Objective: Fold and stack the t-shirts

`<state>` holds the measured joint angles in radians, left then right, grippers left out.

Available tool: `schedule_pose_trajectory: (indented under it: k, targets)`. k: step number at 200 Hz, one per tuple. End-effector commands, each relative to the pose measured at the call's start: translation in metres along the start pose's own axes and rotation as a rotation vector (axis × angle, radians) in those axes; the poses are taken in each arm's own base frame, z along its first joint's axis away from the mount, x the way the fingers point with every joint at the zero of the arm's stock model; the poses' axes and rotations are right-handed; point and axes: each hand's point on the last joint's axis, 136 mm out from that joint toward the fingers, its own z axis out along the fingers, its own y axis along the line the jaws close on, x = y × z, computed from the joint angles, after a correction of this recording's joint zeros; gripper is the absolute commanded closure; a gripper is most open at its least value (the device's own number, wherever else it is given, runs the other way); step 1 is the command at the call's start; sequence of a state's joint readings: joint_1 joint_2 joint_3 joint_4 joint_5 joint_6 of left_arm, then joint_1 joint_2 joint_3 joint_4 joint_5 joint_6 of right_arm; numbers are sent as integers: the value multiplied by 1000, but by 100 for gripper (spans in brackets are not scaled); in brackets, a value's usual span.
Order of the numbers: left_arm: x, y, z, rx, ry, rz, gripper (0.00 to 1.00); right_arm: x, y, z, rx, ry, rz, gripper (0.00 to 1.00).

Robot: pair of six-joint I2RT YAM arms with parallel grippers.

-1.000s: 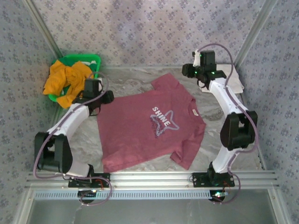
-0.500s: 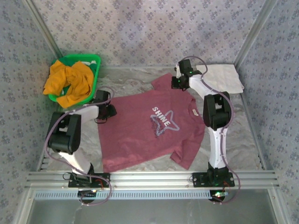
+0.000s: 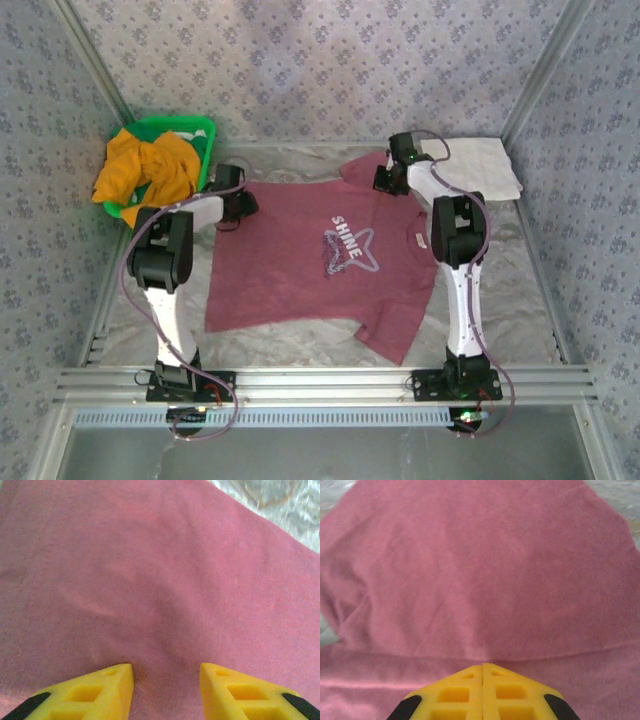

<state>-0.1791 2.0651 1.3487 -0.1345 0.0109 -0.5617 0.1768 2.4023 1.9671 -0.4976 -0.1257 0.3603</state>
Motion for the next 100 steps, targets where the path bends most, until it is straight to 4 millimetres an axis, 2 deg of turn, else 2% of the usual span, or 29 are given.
schedule_pose_trajectory:
  k: [1, 36, 59, 75, 100]
  targets:
    - [-3, 15, 22, -29, 67, -14, 60, -9, -16, 13, 43, 3, 83, 92]
    - [-43, 15, 33, -14, 20, -45, 56, -28, -16, 29, 29, -3, 128, 91]
    - [-66, 5, 32, 15, -2, -31, 55, -46, -18, 34, 17, -49, 169, 91]
    - [-78, -5, 17, 42, -20, -26, 54, -59, -22, 34, 10, -84, 189, 91]
    - [-88, -15, -23, 89, -93, -47, 53, -74, -36, 26, 28, -119, 215, 91]
